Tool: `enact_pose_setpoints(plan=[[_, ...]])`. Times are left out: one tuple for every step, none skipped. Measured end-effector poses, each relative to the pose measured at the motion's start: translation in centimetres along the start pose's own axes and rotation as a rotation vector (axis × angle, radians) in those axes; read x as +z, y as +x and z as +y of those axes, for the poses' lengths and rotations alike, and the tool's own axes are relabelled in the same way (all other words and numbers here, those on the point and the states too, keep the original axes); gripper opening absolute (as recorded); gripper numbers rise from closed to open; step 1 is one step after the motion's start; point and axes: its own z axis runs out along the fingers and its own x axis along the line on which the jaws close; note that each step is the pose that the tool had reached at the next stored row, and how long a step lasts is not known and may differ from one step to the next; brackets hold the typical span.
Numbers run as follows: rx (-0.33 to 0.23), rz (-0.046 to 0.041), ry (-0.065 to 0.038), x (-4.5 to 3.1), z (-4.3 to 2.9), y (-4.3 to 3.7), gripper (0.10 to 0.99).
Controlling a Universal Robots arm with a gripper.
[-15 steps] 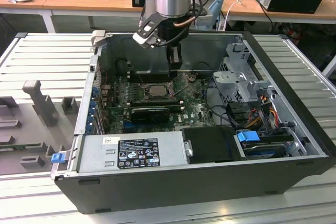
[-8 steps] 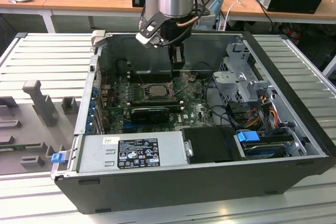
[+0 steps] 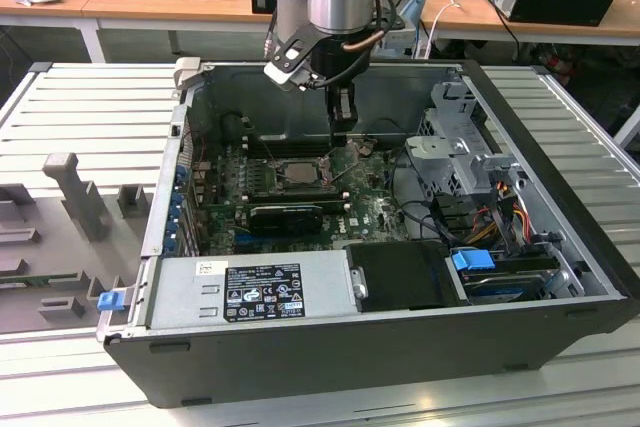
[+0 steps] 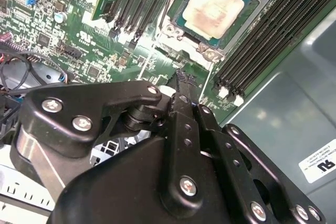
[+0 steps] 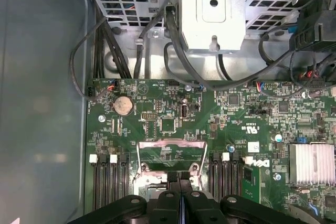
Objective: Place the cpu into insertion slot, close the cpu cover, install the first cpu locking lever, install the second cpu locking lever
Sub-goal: 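Close the cpu cover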
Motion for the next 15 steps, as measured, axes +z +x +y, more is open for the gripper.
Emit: enact_pose_setpoints(plan=[[0.000, 0.0000, 0.000, 0.01, 0.14, 0.00, 0.106], [0.000, 0.0000, 0.000, 0.03, 0.33, 0.01, 0.106], [0.000, 0.0000, 0.000, 0.04, 0.49, 0.01, 0.106], [0.000, -0.0001, 0.000, 0.05, 0.65, 0.01, 0.106], [0.000, -0.0002, 0.000, 0.06, 0.80, 0.01, 0.106], [0.000, -0.0002, 0.000, 0.08, 0.99, 0.01, 0.106], [0.000, -0.0001, 0.000, 0.10, 1.14, 0.01, 0.106], [0.000, 0.0000, 0.000, 0.11, 1.31, 0.01, 0.106], [0.000, -0.0001, 0.000, 0.12, 1.46, 0.01, 0.106], [0.000, 0.0000, 0.000, 0.15, 1.76, 0.01, 0.106], [0.000, -0.0001, 0.000, 0.17, 1.93, 0.01, 0.106], [0.000, 0.0000, 0.000, 0.18, 2.06, 0.01, 0.106], [0.000, 0.0002, 0.000, 0.21, 2.32, 0.02, 0.106], [0.000, 0.0002, 0.000, 0.22, 2.46, 0.02, 0.106], [0.000, 0.0001, 0.000, 0.24, 2.70, 0.01, 0.106]])
